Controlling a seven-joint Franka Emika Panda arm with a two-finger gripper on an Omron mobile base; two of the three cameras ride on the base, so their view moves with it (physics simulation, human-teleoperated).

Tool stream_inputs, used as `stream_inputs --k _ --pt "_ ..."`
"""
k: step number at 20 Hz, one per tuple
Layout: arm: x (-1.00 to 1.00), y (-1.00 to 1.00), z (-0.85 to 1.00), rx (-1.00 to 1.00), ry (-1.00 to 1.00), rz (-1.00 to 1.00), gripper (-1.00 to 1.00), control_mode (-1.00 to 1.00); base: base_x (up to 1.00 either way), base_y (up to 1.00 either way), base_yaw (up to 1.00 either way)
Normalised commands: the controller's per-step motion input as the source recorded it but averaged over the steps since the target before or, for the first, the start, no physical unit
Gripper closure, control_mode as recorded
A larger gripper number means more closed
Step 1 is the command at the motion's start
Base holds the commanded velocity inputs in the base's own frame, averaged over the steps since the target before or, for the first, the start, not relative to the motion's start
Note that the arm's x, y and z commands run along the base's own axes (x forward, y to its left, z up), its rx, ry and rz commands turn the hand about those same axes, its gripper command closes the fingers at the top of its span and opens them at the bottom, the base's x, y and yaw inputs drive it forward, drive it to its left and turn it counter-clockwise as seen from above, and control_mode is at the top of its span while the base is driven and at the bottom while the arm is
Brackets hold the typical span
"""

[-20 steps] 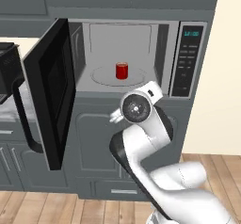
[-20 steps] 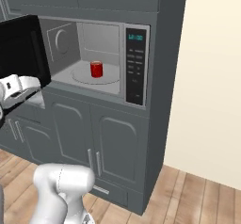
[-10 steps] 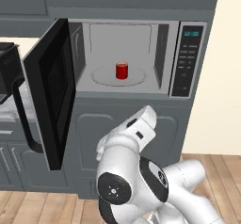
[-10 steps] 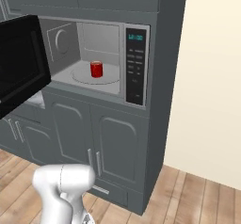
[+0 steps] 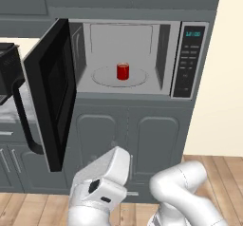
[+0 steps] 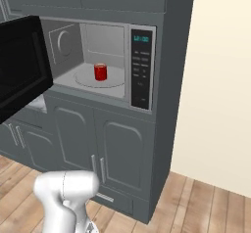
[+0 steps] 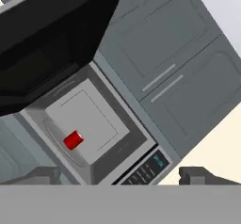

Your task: Place the microwavable item in the microwave. Then, close the microwave door and press the start button.

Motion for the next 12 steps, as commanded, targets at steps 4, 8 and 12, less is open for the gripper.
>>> stream_inputs --k 4,8,12 --pt "0.02 1.0 -0.14 -0.23 0.0 0.0 -1.0 -1.0 0.0 0.0 0.0" --pt "0.33 1.0 -0.39 -0.24 0.05 0.0 -1.0 -1.0 0.0 0.0 0.0" --pt "0.71 1.0 -0.62 -0.25 0.14 -0.01 -1.0 -1.0 0.0 0.0 0.0"
